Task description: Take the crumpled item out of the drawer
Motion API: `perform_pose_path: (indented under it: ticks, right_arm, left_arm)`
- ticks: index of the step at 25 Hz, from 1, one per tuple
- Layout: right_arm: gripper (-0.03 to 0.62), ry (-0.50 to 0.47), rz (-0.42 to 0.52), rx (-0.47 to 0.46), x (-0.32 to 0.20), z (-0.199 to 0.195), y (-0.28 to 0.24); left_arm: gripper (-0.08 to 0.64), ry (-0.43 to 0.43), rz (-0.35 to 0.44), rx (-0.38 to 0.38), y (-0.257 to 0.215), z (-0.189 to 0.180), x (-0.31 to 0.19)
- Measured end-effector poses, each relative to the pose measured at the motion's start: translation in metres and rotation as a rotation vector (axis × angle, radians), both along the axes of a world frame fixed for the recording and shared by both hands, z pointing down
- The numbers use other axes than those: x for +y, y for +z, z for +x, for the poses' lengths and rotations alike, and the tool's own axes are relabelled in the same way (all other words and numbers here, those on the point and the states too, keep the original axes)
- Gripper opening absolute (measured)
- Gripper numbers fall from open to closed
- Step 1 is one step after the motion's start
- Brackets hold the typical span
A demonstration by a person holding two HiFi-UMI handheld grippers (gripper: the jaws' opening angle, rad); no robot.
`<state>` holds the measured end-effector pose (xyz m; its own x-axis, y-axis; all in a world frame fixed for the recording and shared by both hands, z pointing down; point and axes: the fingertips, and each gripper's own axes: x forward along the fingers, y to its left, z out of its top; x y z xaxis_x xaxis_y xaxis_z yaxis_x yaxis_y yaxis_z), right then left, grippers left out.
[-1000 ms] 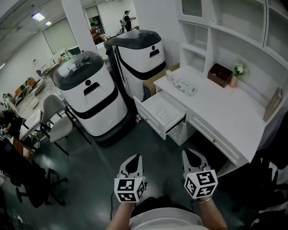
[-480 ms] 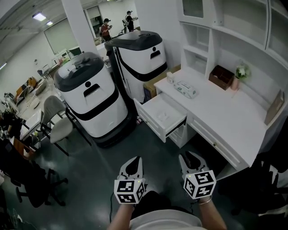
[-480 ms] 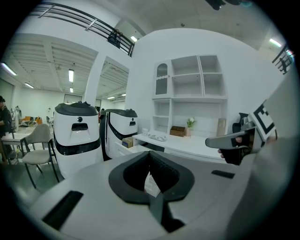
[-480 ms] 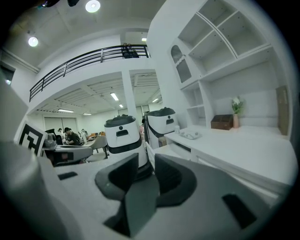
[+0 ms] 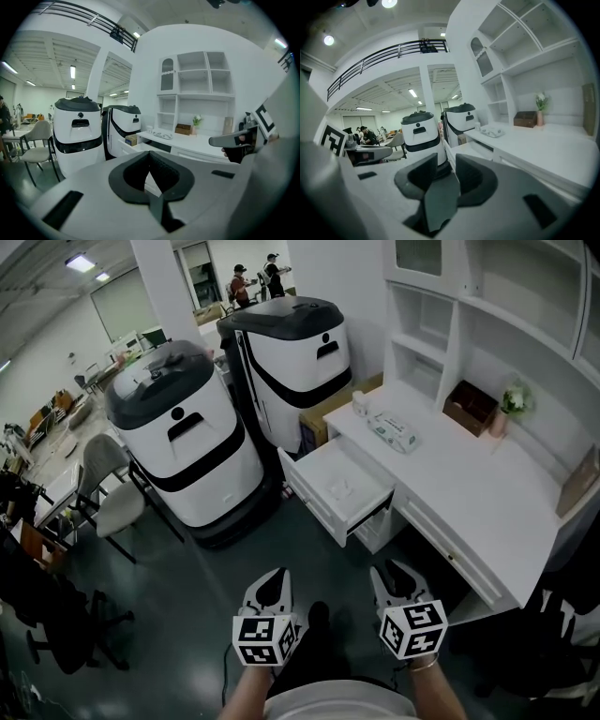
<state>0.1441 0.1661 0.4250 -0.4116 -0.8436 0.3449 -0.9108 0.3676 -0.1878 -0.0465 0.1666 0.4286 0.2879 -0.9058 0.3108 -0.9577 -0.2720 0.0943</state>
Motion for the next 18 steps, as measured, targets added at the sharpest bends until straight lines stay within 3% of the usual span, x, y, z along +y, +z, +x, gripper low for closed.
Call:
perform_pose_path:
  ticks: [18]
  right_arm:
    - [0.105,0.069,-0.025,0.023,-0.176,-0.02,0.003]
  left_arm:
    - [-0.009,0.047,-0.019,0.024,0.003,-0.033,-0.191]
